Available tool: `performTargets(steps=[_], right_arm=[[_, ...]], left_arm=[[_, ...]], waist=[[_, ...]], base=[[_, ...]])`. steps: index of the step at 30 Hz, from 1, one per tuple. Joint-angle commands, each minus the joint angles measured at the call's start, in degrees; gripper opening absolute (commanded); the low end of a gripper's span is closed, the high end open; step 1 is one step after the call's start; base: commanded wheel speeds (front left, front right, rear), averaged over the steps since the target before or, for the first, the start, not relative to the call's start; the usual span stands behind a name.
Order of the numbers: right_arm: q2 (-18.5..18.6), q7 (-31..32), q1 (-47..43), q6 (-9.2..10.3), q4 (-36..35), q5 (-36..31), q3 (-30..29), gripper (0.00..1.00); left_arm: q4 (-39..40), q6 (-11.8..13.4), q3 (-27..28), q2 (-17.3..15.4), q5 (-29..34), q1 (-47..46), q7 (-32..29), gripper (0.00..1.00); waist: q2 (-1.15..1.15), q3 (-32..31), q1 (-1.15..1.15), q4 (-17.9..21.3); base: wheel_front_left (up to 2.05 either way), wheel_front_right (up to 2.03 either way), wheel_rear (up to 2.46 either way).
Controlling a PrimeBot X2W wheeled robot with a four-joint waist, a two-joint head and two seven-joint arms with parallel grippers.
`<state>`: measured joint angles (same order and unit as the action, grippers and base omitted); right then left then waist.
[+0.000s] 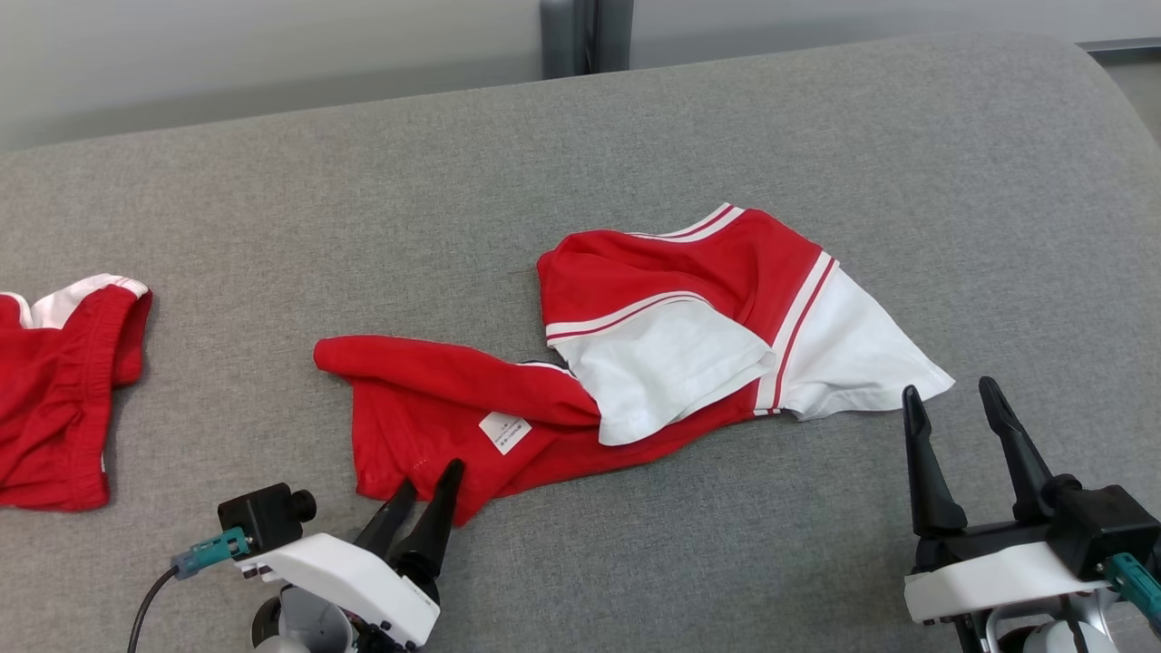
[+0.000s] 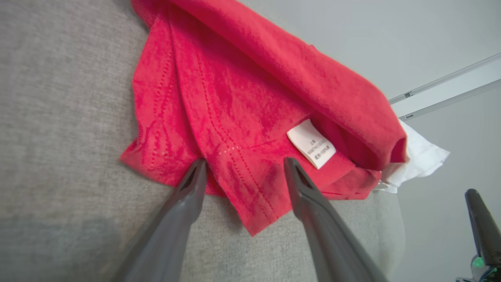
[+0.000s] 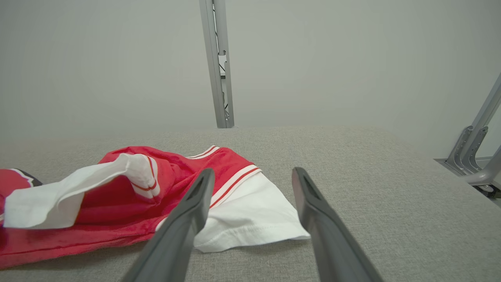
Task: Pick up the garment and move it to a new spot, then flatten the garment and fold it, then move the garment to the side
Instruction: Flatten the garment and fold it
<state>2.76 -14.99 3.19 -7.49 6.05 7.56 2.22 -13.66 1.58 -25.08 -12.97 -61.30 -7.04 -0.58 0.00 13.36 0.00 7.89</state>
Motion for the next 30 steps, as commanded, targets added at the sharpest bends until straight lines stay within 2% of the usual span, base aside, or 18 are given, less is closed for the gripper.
performTargets(steps=[1,2,11,22,26,30], right_arm=[[0.3,-0.3,0.2,-0.01,0.0,0.4,0.0,1.00],[0.3,-0.3,0.2,-0.01,0.1,0.4,0.0,1.00],[0.3,-0.3,0.3,-0.01,0.2,0.5,0.0,1.00],[0.3,-0.3,-0.4,-0.01,0.4,0.3,-0.4,1.00],[0.3,-0.3,-1.5,-0.01,0.6,-0.2,-0.6,1.00],[0.3,-0.3,-2.2,-0.01,1.0,-0.7,-0.6,1.00]], left_arm=[[-0.3,-0.3,0.0,0.1,-0.3,-0.8,0.0,0.15],[-0.3,-0.4,-0.1,0.0,-0.1,-0.9,0.1,0.00],[0.2,-0.7,-0.5,-0.2,0.6,-1.6,0.5,0.00],[4.9,-0.3,-0.5,-1.7,1.1,-0.2,0.3,0.00],[8.3,-1.8,-0.7,-3.0,1.8,0.6,0.9,0.00],[14.9,-5.0,-4.7,-8.2,7.4,2.9,0.2,0.00]], waist=[[0.00,-0.1,0.00,0.0],[0.00,-0.2,0.00,0.1],[0.00,-0.5,0.00,0.3],[0.00,-1.2,0.00,-0.7],[0.00,-2.4,0.00,-1.9],[0.00,-3.9,0.00,-3.4]], base=[[0.00,0.00,0.00],[0.00,0.00,0.00],[0.00,0.00,0.00],[0.00,0.00,0.00],[0.00,0.00,0.00],[0.00,0.00,0.00]])
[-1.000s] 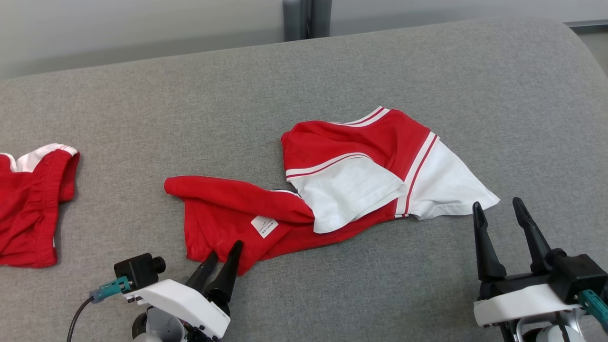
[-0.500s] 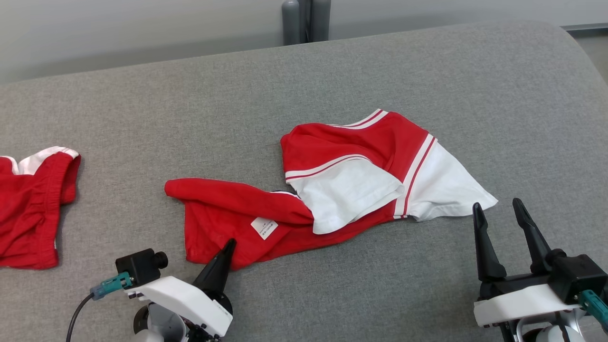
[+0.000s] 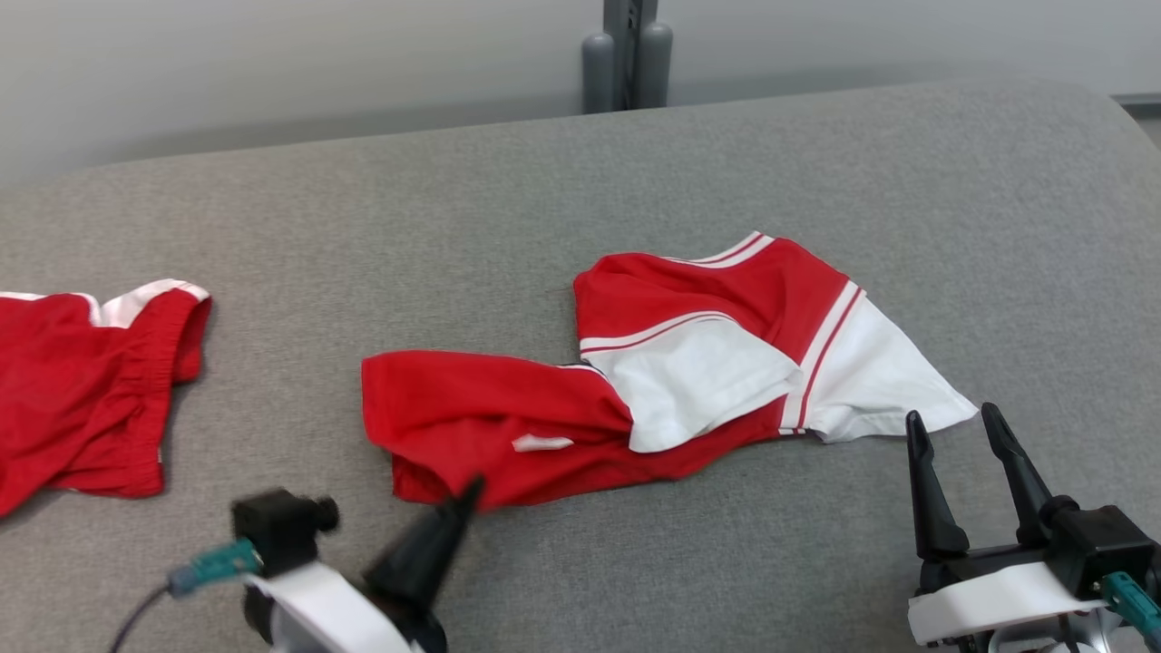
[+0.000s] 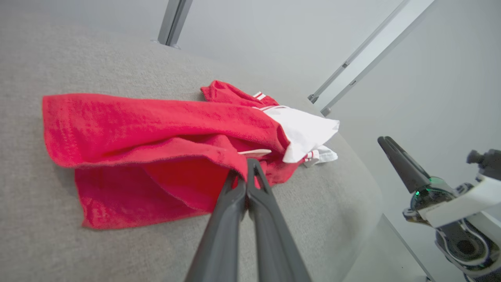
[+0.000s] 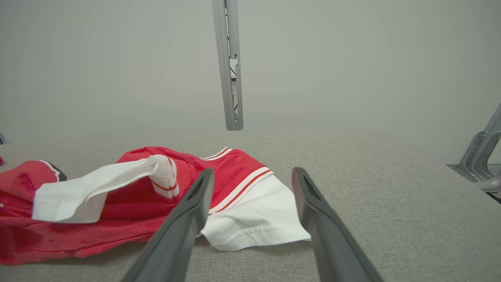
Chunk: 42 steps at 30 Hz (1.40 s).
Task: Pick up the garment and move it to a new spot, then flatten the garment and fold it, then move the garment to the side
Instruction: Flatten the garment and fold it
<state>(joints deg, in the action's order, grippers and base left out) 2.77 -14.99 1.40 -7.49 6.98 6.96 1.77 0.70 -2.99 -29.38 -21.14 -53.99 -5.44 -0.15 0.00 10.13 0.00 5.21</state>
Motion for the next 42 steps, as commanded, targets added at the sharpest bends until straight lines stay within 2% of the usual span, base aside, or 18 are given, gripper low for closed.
performTargets(steps=[1,5,10,14,18,19,27,32,33,34,35,39,42], right_arm=[[0.3,-0.3,-0.6,-0.01,0.1,-0.3,-0.2,1.00],[0.3,-0.3,-0.7,-0.01,0.2,-0.5,0.0,1.00],[0.3,-0.3,-1.6,-0.01,0.4,-0.3,0.0,1.00],[0.3,-0.3,-1.9,-0.01,0.7,-0.5,0.3,1.00],[0.3,-0.3,-2.0,-0.01,0.7,-0.9,0.2,1.00],[0.3,-0.3,-2.0,-0.01,0.7,-0.9,0.2,1.00],[0.3,-0.3,-3.1,-0.01,1.2,-1.5,-0.2,1.00],[0.3,-0.3,-3.0,-0.01,1.6,-1.7,0.2,1.00],[0.3,-0.3,-3.0,-0.01,1.6,-1.8,0.3,1.00],[0.3,-0.3,-3.0,-0.01,1.6,-1.8,0.5,1.00],[0.3,-0.3,-3.1,-0.01,1.6,-1.9,0.6,1.00],[0.3,-0.3,-3.5,-0.01,1.0,-2.2,0.9,1.00],[0.3,-0.3,-4.0,-0.01,0.3,-2.6,0.8,1.00]], left_arm=[[2.3,-1.1,-1.6,-1.1,0.3,2.4,-1.2,0.00],[6.8,-2.6,-5.0,-5.5,-0.6,7.1,-5.0,0.00],[4.5,-3.0,-6.1,-7.2,-2.8,11.4,-5.4,0.00],[-3.0,-3.1,-7.4,-5.9,-1.6,12.7,-4.0,0.00],[-12.1,-1.6,-7.1,-4.6,0.4,12.8,-0.5,0.00],[-12.1,-1.6,-7.1,-4.6,0.4,12.8,-0.5,0.00],[-24.6,1.3,-3.1,-2.9,0.3,12.4,7.2,0.00],[-24.6,-1.7,-3.8,-1.2,-1.7,13.0,7.7,0.00],[-23.6,-2.5,-4.0,-1.0,-2.2,13.2,8.0,0.11],[-23.1,-2.5,-3.5,-0.8,-2.7,13.3,8.6,0.49],[-22.6,-1.9,-2.7,-0.9,-2.8,13.3,9.6,1.00],[-19.9,1.4,0.7,-1.2,-2.4,14.8,13.2,1.00],[-15.7,6.3,5.2,-2.3,-0.2,16.0,14.8,1.00]], waist=[[0.00,-1.1,0.00,-1.1],[0.00,-2.2,0.00,-2.4],[0.00,-3.3,0.00,-3.7],[0.00,-3.9,0.00,-4.1],[0.00,-4.0,0.00,-4.2],[0.00,-4.0,0.00,-4.2],[0.00,-5.1,0.00,-4.4],[0.00,-5.8,0.00,-4.4],[0.00,-6.0,0.00,-4.4],[0.00,-6.2,0.00,-4.3],[0.00,-6.4,0.00,-4.2],[0.00,-7.4,0.00,-3.5],[0.00,-8.4,0.00,-2.9]], base=[[0.00,0.00,0.00],[0.00,0.00,0.00],[0.00,0.00,0.00],[0.00,0.00,0.00],[0.00,0.00,0.00],[0.00,0.00,0.00],[0.00,0.00,0.00],[0.00,0.00,0.00],[0.00,0.00,0.00],[0.00,0.00,0.00],[0.00,0.00,0.00],[0.00,0.00,0.00],[0.00,0.00,0.00]])
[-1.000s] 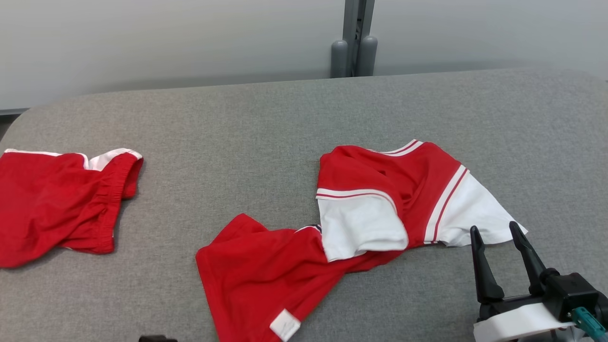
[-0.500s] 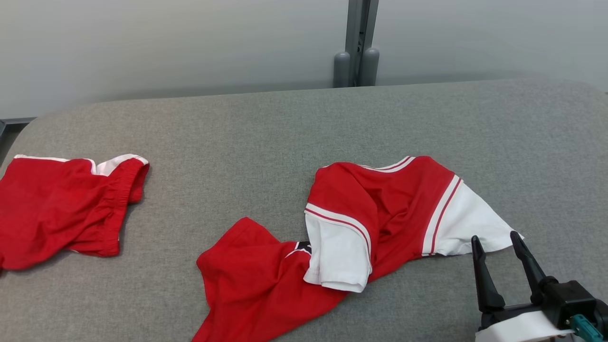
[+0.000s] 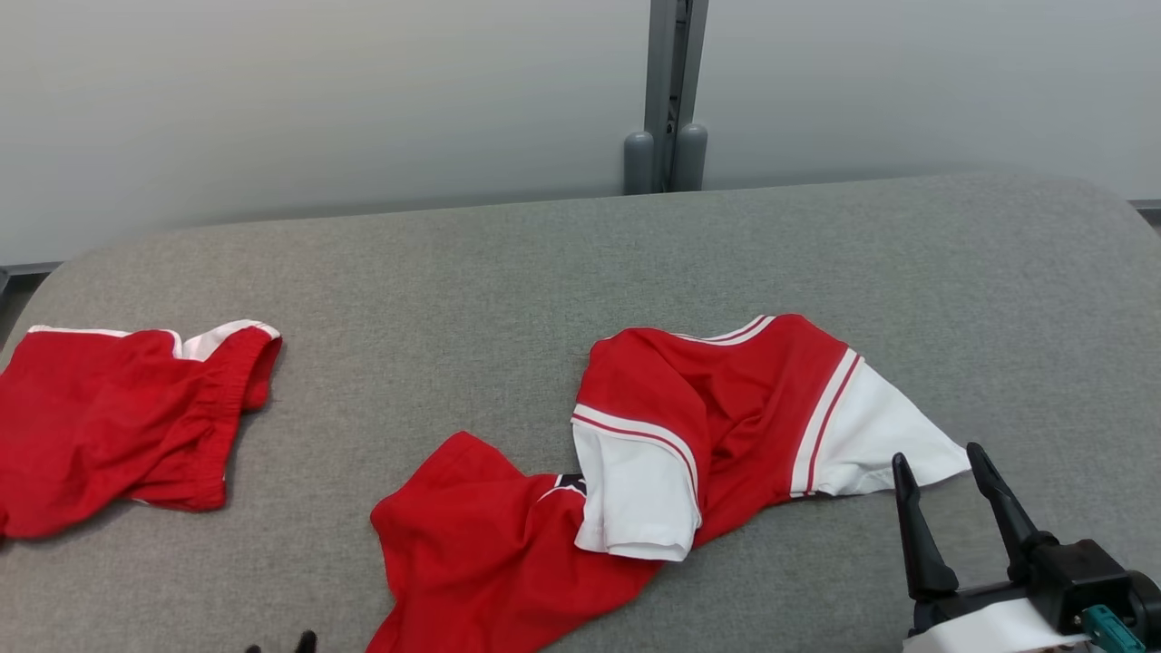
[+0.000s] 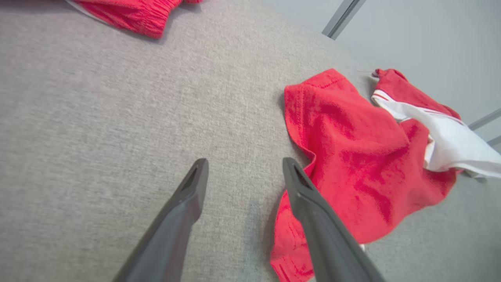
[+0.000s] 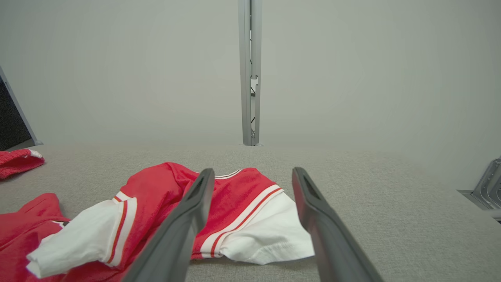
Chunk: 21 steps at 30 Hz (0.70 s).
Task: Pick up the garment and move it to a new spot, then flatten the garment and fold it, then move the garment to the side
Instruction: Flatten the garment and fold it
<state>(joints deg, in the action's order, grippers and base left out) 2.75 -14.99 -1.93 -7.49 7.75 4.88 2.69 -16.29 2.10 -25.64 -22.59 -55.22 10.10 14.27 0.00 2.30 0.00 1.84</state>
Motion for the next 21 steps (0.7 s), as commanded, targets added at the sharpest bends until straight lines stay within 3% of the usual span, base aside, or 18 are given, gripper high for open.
performTargets(steps=[1,4,6,13,21], right_arm=[[0.3,-0.3,-0.8,-0.01,-0.7,-0.6,-0.2,1.00],[0.3,-0.3,-0.8,-0.01,-1.6,-1.0,-0.5,1.00],[0.3,-0.3,-0.4,-0.01,-2.4,-1.1,-0.6,1.00],[0.3,-0.3,1.9,-0.01,-4.9,-0.5,0.0,1.00],[0.3,-0.3,3.7,-0.01,-6.4,0.9,0.5,1.00]], left_arm=[[3.3,2.9,3.0,-0.9,1.6,1.2,0.6,1.00],[9.8,7.5,8.5,-1.2,4.6,2.4,0.9,1.00],[14.7,8.6,10.7,-0.8,6.7,2.8,0.9,1.00],[22.9,6.5,4.8,1.3,9.1,-4.6,-3.9,1.00],[13.5,4.6,-2.0,6.4,8.5,-20.6,-14.8,1.00]], waist=[[0.00,-0.9,0.00,0.6],[0.00,-1.2,0.00,1.3],[0.00,-1.2,0.00,2.0],[0.00,0.8,0.00,6.9],[0.00,4.6,0.00,12.2]], base=[[0.00,0.00,0.00],[0.00,0.00,0.00],[0.00,0.00,0.00],[0.00,0.00,0.00],[0.00,0.00,0.00]])
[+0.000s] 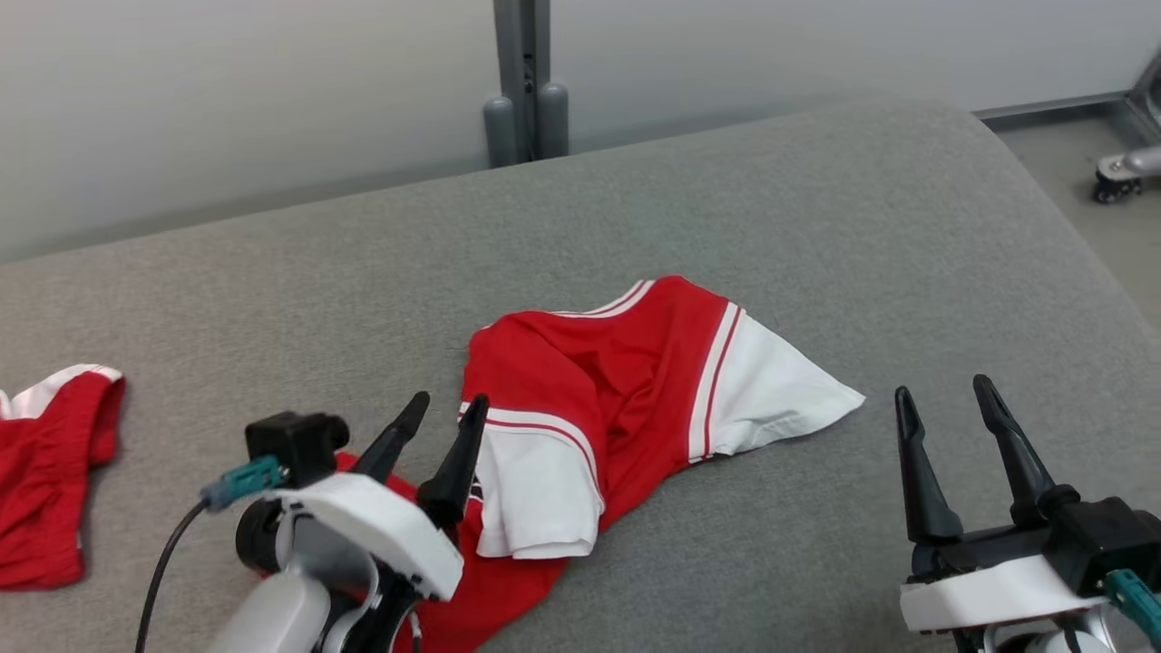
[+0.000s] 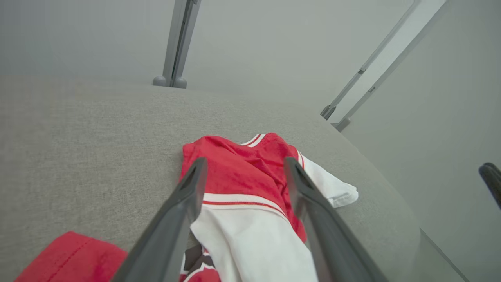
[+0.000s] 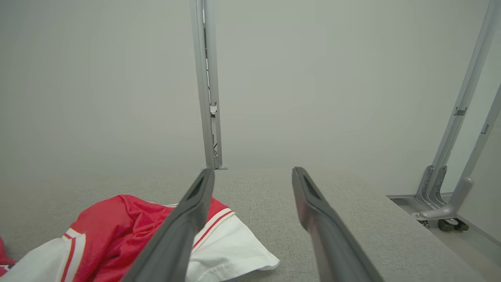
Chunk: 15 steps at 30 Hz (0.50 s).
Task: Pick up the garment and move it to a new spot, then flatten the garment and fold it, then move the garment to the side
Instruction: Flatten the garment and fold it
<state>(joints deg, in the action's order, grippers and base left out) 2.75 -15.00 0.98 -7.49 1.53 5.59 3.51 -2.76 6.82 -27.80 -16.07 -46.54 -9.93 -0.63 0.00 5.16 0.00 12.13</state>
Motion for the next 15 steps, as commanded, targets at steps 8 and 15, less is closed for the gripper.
performTargets(steps=[8,15], right_arm=[[0.3,-0.3,1.8,-0.01,-0.4,2.1,0.0,1.00],[0.3,-0.3,2.3,-0.01,-0.6,3.2,-0.2,1.00]], left_arm=[[-19.1,-1.1,-2.1,0.9,-0.4,-13.0,-9.1,1.00],[-31.7,-1.8,-1.3,1.7,-1.9,-17.0,-10.9,1.00]], waist=[[0.00,4.5,0.00,6.5],[0.00,5.4,0.00,8.6]], base=[[0.00,0.00,0.00],[0.00,0.00,0.00]])
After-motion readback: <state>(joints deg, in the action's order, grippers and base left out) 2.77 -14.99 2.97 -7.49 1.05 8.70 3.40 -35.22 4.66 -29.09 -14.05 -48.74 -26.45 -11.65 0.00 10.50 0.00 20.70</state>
